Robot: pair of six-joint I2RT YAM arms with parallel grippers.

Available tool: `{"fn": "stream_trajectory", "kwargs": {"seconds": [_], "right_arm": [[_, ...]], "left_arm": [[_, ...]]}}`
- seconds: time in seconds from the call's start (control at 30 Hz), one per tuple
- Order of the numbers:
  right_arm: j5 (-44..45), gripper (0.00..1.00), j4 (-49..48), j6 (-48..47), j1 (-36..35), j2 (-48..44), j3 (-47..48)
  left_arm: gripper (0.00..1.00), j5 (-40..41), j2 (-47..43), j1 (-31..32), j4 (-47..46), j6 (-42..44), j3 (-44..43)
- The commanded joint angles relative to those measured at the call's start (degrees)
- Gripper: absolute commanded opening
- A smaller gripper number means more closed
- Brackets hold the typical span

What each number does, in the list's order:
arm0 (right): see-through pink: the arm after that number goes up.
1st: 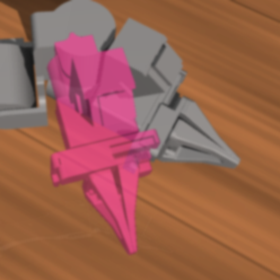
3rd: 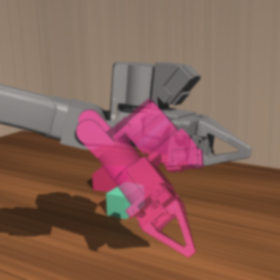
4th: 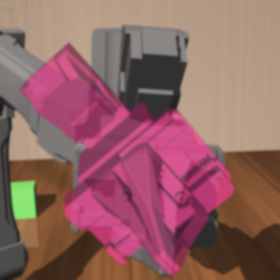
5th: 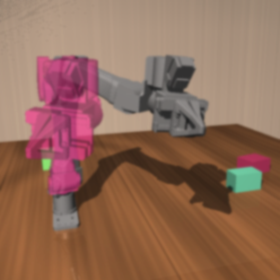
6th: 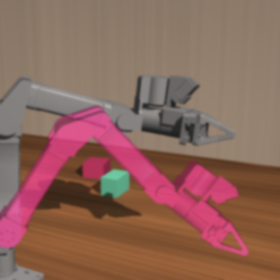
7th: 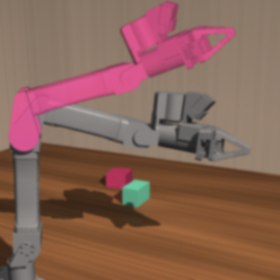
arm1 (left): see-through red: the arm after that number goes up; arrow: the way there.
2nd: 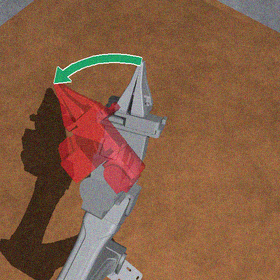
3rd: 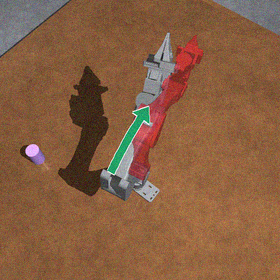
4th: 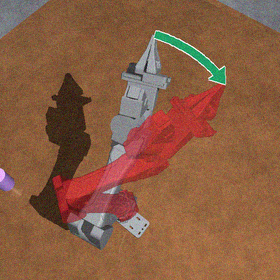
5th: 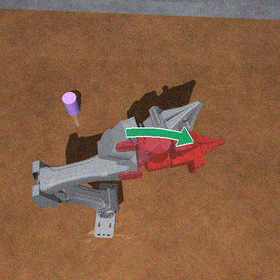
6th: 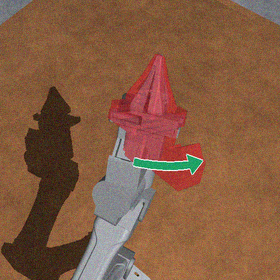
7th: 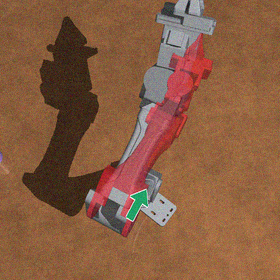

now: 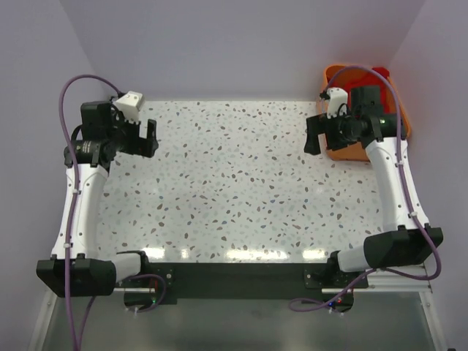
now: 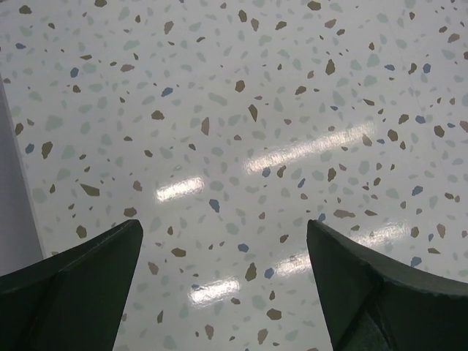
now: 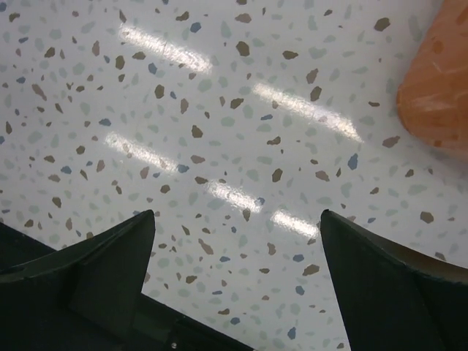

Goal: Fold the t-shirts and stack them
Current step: Grab the tshirt from the pile

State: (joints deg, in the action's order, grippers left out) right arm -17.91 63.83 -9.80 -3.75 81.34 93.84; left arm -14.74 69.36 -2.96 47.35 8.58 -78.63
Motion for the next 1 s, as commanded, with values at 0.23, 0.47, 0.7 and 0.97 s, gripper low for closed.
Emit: {"fn": "stream_trajectory", "kwargs": {"seconds": [0.23,0.47,0.7,0.97], "right_arm": [[17.72,0.99,-10.65,11.37,13.32,14.71,28.38],[29.22,0.99,-22.69,16.83,17.28,24.56,31.14],[32.85,0.99,-28.84,22.02,17.81,33.44,27.99],[30.66,0.99,-36.40,25.09,17.99,41.08,27.27]], "left_arm": [[1.00,-1.86,6.48,0.06,-4.37,-1.46,-10.05],[1.00,-5.91,12.63,-0.03,-7.80,-3.92,-11.80],[1.00,-7.84,16.59,-0.03,-8.24,-3.74,-12.25],[1.00,-9.69,21.34,-0.03,-7.80,-4.18,-12.60]]}}
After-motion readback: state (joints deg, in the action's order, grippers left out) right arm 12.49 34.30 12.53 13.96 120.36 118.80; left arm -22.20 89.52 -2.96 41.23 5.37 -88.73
